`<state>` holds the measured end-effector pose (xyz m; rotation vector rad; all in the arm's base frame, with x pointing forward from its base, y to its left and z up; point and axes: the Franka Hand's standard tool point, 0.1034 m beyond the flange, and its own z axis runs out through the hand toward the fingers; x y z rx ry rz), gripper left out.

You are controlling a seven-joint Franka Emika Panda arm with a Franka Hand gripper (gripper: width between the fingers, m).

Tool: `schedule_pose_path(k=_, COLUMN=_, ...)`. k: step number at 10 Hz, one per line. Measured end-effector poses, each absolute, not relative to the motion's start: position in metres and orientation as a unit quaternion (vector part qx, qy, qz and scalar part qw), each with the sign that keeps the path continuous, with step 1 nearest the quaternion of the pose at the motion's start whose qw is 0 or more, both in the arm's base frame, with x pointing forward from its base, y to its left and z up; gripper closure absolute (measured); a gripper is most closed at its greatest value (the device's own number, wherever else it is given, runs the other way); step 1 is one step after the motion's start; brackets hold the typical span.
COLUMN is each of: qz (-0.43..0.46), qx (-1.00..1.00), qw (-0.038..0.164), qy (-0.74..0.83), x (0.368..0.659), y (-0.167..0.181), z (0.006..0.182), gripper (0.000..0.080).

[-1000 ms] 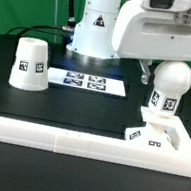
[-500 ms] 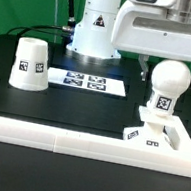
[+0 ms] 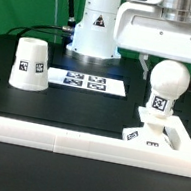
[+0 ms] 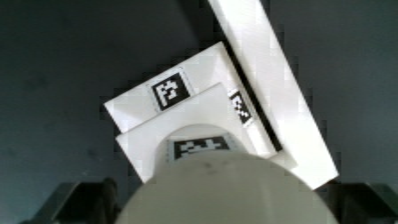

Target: Assemble lamp

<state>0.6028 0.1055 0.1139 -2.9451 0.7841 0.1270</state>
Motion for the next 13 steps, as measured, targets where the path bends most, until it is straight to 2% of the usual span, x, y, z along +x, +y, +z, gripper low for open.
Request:
schedule_pose_path(k=1, qz=0.042, qx=-0.964, qw=0.045, qy=0.258, x=0.6026, y=0.1057, z=0.1136, gripper=0.0222)
schedule_pose_path(k=2, qz=0.042, qx=-0.966, qw=0.045, qy=0.25, x=0.6025, y=0.1055, z=0.1132, gripper=0.0127)
schedule_pose_path(k=3, qz=0.039, qx=-0.979, qw=0.043, qy=0.198, x=0.6022, y=0.1042, z=0.1121, gripper=0.0105)
schedule_pose_path(k=13, qz=0.018, qx=-0.978, qw=0.039, qy=-0.206, x=0.6052, y=0.0993, z=0.113, gripper=0.01)
